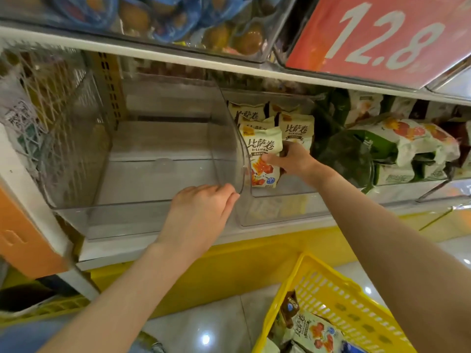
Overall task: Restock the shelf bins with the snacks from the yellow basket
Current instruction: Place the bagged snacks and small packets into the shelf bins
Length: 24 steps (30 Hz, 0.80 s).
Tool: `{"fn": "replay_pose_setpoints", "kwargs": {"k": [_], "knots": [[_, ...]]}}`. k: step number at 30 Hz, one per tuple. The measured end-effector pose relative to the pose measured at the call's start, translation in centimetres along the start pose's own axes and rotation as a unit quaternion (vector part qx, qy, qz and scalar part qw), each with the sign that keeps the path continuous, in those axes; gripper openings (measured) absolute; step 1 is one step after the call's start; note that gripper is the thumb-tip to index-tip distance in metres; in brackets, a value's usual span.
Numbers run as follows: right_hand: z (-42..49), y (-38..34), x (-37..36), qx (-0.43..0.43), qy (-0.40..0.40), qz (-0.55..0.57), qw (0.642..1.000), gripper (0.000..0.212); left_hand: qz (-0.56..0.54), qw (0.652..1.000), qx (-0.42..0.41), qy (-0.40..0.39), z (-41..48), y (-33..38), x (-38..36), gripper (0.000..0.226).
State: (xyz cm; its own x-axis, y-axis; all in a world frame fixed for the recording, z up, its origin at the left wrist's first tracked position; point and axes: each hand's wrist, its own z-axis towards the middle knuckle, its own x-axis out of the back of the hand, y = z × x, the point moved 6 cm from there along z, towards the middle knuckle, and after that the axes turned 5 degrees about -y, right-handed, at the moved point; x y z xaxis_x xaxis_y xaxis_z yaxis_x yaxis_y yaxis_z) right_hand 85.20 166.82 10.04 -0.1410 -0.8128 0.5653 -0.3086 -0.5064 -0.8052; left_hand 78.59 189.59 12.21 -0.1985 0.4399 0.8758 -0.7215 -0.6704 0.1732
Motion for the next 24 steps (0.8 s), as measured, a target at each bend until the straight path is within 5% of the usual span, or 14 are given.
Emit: {"fn": "replay_pose_setpoints", "kwargs": {"k": [7,13,16,18,24], "knots": [[0.9,0.3,-0.1,-0.054,-0.042,-0.101,0.993,0.046,0.002,1.0,0.003,-0.003,0.0,0.0,0.1,0.041],[-1.6,-0.2,0.6,0.016,0.076,-0.048,0.996,0.067,-0.014,1.0,0.002,0.014,-0.2,0.1,0.3,0.022],[-4.9,-0.9,1.5,0.053,0.134,-0.049,0.988,0.055,-0.034,0.999,0.009,0.009,-0.3,0.1,0.4,0.016],[-8.1,-1.1,1.7,0.114,0.15,-0.148,0.971,0.038,-0.047,0.999,0.009,0.014,-0.5,0.4,0.5,0.013],[-14.6,1.9,0.4,0.228,0.075,-0.365,0.899,0.049,-0.016,1.0,-0.004,0.021,-1.5,1.5,0.2,0.025]]}}
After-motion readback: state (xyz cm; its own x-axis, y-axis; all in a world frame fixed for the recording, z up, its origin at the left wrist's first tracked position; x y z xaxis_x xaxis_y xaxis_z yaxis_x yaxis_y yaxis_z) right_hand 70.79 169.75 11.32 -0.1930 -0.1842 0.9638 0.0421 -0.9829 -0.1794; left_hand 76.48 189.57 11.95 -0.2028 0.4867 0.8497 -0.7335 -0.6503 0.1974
